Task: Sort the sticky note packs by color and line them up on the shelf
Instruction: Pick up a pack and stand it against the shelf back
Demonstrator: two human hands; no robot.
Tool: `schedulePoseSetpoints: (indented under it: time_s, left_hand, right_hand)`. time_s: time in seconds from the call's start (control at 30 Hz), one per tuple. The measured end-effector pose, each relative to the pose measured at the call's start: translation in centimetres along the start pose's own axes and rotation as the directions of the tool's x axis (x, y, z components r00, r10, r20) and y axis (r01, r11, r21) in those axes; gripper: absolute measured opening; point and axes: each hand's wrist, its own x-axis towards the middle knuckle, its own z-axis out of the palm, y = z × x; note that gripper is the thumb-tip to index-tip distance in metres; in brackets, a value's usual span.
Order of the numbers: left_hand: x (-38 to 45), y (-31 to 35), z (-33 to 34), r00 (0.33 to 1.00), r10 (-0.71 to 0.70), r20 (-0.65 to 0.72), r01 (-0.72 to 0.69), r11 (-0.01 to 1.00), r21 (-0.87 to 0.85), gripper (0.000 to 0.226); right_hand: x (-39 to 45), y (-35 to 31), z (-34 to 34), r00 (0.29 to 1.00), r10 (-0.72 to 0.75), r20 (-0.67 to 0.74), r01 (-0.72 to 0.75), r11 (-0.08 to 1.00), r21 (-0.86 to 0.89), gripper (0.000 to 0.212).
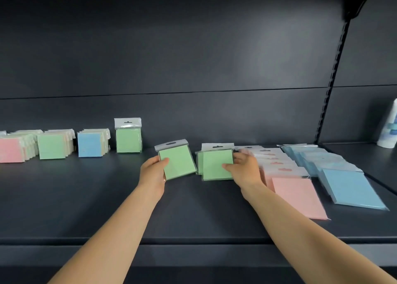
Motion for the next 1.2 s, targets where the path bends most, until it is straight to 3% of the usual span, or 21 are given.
schedulePoseSetpoints:
  time_s: [0.13, 0.23, 0.4, 0.6, 0.73, 0.87, 0.93, 1.07, 1.2]
  left_hand:
    - [-0.2, -0.1, 0.0, 1.0, 0.009, 0.028, -0.01, 0.999, 0.037, 0.021]
    - [-0.4, 0.0, 0.1, 0.994, -0.019, 0.107, 0.017, 1.0, 0.024, 0.024]
    - [-1.8, 0.3, 0.6, 0.96, -0.015, 0.279, -0.009, 0.997, 0.083, 0.021]
    - [-2.1, 0.0, 0.3, 0.972, 0.051, 0.23, -0.081, 0.989, 0.125, 0.035]
    - [-1.9, 1.0, -0.6, 0.951, 0.108, 0.291, -0.124, 0.992, 0.035, 0.031]
    - [-1.0, 3.1, -3.2, 0.908, 0.155, 0.388, -0.189, 0.981, 0.049, 0.035]
    - [-0.2, 4.2, -4.8, 0.898, 0.19, 0.397, -0.265, 0.954, 0.142, 0.037]
    - [2.9, 5.6, -8.2, 0.904, 0.256, 0.342, -0.4, 0.789, 0.467, 0.036]
    - [6.2, 6.6, -11.1, 0.917, 0.296, 0.268, -0.396, 0.762, 0.513, 0.042]
  right_hand:
    - [0.5, 0.1, 0.0, 0.993, 0.112, 0.047, -0.12, 0.96, 0.254, 0.043]
    - [0.2, -0.1, 0.2, 0.984, 0.127, 0.125, -0.163, 0.922, 0.351, 0.028]
    - [-0.9, -0.5, 1.7, 0.981, 0.016, 0.196, -0.062, 0.971, 0.231, 0.013]
    - [-1.8, -1.2, 3.5, 0.988, -0.124, 0.092, 0.125, 0.992, -0.006, 0.024]
    - [-2.1, -2.0, 4.9, 0.986, -0.137, 0.1, 0.136, 0.991, 0.019, 0.021]
    - [-2.4, -2.7, 8.9, 0.97, -0.181, 0.162, 0.19, 0.981, -0.037, 0.011]
    - [-2.4, -3.0, 11.4, 0.965, -0.202, 0.169, 0.208, 0.978, -0.023, 0.014]
    - [-2.7, -4.2, 16.2, 0.97, -0.206, 0.128, 0.201, 0.978, 0.047, 0.019]
    - [-3.5, -4.6, 21.3, 0.982, -0.173, 0.072, 0.161, 0.976, 0.149, 0.025]
